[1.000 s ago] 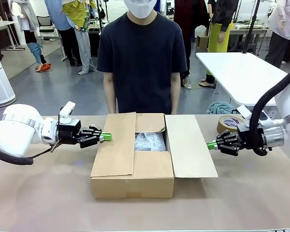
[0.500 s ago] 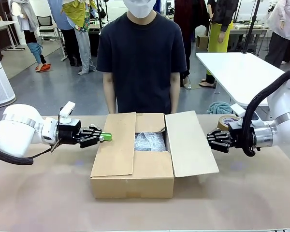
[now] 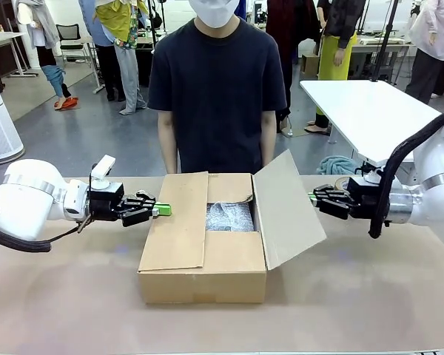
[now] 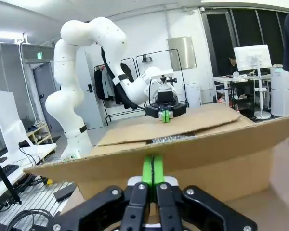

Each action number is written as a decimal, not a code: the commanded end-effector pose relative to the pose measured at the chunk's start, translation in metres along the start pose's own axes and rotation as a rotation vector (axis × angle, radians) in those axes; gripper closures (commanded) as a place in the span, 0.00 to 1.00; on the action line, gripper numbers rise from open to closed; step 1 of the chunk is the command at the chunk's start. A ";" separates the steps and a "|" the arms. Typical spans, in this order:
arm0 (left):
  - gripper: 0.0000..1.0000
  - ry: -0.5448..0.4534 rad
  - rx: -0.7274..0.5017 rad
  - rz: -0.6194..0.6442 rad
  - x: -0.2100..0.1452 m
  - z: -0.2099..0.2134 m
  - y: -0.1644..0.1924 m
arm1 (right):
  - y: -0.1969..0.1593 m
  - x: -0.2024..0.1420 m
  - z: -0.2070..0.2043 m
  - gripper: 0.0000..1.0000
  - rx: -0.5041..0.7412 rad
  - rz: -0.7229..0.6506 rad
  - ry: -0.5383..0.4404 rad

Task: Wrap the clocks to prevent damage.
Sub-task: Push the left (or right) flap of the Package Box to close it.

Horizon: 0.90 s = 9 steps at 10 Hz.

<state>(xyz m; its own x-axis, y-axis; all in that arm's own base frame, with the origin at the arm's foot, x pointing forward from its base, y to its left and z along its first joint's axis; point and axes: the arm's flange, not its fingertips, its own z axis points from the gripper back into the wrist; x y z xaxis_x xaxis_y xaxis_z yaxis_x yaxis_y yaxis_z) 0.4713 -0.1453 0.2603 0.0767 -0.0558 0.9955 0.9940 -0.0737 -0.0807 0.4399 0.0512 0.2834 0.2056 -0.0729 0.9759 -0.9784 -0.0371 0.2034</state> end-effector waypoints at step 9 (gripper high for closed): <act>1.00 -0.003 0.009 -0.002 -0.002 -0.003 -0.002 | -0.037 -0.007 -0.110 0.99 0.046 -0.038 0.135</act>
<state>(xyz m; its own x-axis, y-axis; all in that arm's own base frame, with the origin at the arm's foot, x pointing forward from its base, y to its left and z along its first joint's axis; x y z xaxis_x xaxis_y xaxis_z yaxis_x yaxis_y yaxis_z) 0.4713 -0.1454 0.2603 0.0767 -0.0557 0.9955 0.9940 -0.0738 -0.0807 0.4634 0.1533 0.2872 0.2088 0.0567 0.9763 -0.9709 -0.1074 0.2139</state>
